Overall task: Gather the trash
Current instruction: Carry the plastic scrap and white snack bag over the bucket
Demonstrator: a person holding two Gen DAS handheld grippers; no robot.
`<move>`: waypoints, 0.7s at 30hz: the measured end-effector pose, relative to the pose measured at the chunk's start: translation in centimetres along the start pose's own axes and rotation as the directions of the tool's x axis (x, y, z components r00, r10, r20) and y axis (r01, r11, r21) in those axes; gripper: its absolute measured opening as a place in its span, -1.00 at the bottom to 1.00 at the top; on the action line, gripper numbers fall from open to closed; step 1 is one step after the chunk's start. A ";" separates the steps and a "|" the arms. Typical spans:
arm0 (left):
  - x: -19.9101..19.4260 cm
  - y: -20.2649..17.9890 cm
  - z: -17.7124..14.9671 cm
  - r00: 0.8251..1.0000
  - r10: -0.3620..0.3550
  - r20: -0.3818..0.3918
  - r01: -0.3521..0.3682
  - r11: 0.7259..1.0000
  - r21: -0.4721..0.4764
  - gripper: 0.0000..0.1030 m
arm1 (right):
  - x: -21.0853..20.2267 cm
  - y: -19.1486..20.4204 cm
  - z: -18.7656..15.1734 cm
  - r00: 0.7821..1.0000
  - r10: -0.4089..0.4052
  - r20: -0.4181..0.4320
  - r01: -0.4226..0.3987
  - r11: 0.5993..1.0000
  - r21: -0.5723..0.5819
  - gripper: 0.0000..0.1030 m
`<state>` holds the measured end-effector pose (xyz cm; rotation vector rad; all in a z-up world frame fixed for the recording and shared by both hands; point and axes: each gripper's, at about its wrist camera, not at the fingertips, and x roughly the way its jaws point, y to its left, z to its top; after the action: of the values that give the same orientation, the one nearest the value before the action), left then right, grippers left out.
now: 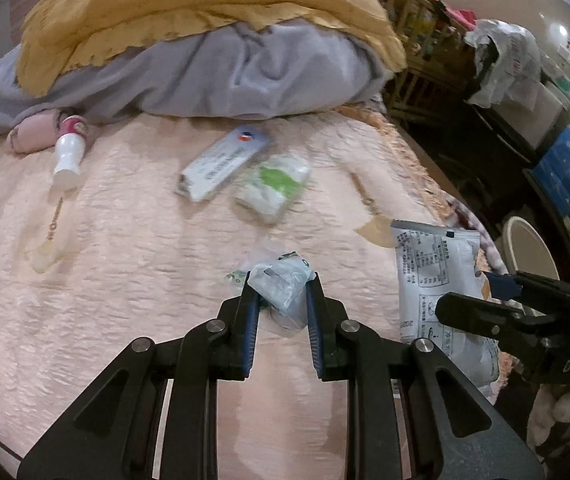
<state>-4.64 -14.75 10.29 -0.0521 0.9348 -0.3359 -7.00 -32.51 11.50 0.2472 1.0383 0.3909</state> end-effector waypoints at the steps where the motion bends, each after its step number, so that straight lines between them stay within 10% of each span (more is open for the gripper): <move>1: 0.0 -0.5 0.0 1.000 -0.003 0.002 0.003 1.000 0.006 -0.62 | -0.3 -0.2 -0.2 1.000 -0.001 0.003 0.001 1.000 0.002 0.25; 21: 1.1 -9.5 0.8 0.998 -0.061 -0.005 0.062 0.990 0.126 -0.62 | -6.9 -5.5 -2.3 0.992 -0.095 0.079 0.091 0.995 0.046 0.26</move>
<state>-5.88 -24.11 11.70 0.0355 0.9129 -0.4516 -11.01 -40.38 13.72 0.2495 0.9755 0.2730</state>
